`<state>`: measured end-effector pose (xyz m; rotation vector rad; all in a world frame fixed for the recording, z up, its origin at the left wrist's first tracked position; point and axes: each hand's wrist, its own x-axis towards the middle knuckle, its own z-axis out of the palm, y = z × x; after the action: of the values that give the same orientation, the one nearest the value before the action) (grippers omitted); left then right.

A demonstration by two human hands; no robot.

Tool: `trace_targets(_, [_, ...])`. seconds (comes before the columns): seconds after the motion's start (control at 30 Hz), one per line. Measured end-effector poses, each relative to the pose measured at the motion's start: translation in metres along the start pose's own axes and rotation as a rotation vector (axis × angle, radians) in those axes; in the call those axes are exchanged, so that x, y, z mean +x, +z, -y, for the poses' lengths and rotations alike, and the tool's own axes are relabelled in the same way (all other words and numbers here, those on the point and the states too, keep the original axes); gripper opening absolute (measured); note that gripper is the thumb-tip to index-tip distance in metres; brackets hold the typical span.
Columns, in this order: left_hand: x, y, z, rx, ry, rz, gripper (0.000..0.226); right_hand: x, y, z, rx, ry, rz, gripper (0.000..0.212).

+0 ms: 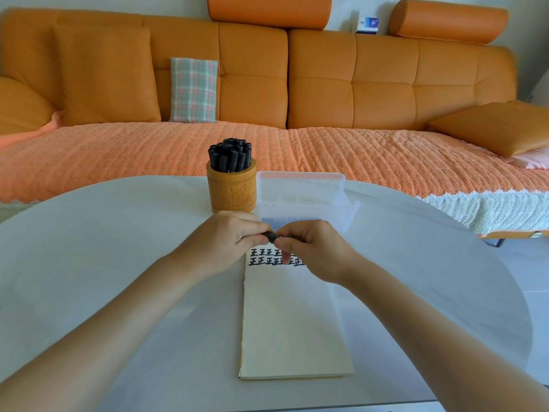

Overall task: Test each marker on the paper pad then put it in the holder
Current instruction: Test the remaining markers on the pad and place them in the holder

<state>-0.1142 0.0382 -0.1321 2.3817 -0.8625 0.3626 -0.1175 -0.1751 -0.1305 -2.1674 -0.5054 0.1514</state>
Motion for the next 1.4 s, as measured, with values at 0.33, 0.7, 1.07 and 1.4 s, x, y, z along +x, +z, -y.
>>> trace_targets(0.33, [0.03, -0.023, 0.022, -0.1, -0.204, -0.375, 0.054, 0.028, -0.012, 0.021, 0.003, -0.072, -0.247, 0.012])
trace_targets(0.7, [0.095, -0.065, 0.083, -0.265, -0.603, -0.153, 0.109, 0.145, -0.035, 0.069, 0.619, -0.106, -0.52, 0.043])
trace_targets(1.07, [0.09, -0.055, 0.095, -0.484, -0.493, -0.342, 0.069, 0.162, -0.001, 0.045, 0.378, -0.2, -0.472, 0.024])
trace_targets(1.4, [0.091, -0.056, 0.096, -0.595, -0.521, -0.242, 0.079, 0.186, -0.011, 0.067, 0.048, -0.079, -0.273, 0.034])
